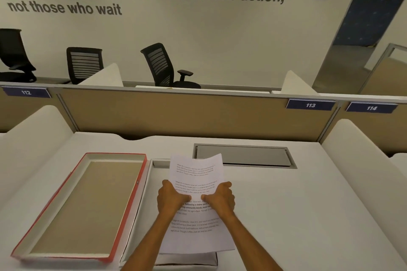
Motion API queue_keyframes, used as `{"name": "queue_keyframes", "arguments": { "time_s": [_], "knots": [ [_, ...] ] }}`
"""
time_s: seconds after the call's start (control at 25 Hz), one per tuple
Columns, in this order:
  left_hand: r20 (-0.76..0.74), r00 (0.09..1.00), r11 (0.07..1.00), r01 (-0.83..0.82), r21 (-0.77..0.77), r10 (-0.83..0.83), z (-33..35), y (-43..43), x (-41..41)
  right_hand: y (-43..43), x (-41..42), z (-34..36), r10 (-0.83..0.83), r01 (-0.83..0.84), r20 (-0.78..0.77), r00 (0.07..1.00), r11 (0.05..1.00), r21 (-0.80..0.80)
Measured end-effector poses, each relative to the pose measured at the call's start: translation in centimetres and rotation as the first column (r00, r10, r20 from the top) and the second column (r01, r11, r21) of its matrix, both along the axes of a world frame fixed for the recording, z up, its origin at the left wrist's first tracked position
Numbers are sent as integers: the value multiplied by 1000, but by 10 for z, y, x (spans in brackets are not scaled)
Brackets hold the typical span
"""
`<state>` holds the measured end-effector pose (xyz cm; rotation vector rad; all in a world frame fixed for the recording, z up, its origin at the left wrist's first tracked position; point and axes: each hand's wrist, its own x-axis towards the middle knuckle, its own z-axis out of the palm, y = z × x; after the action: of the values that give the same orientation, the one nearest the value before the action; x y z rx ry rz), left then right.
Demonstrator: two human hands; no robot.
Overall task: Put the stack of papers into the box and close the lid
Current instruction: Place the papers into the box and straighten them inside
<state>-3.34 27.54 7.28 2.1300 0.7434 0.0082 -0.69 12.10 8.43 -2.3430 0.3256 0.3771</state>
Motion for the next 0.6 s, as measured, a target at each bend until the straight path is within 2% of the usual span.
{"name": "queue_keyframes", "arguments": {
  "time_s": [0.36,0.6],
  "knots": [
    [-43,998,998,37,-42,-39,-16,62,-9,55,1,-26,41,-34,-107,993,997,62],
    [-65,995,994,70,-80,-75,-36,80,-9,64,9,-45,157,-139,-138,978,982,130]
  ]
}}
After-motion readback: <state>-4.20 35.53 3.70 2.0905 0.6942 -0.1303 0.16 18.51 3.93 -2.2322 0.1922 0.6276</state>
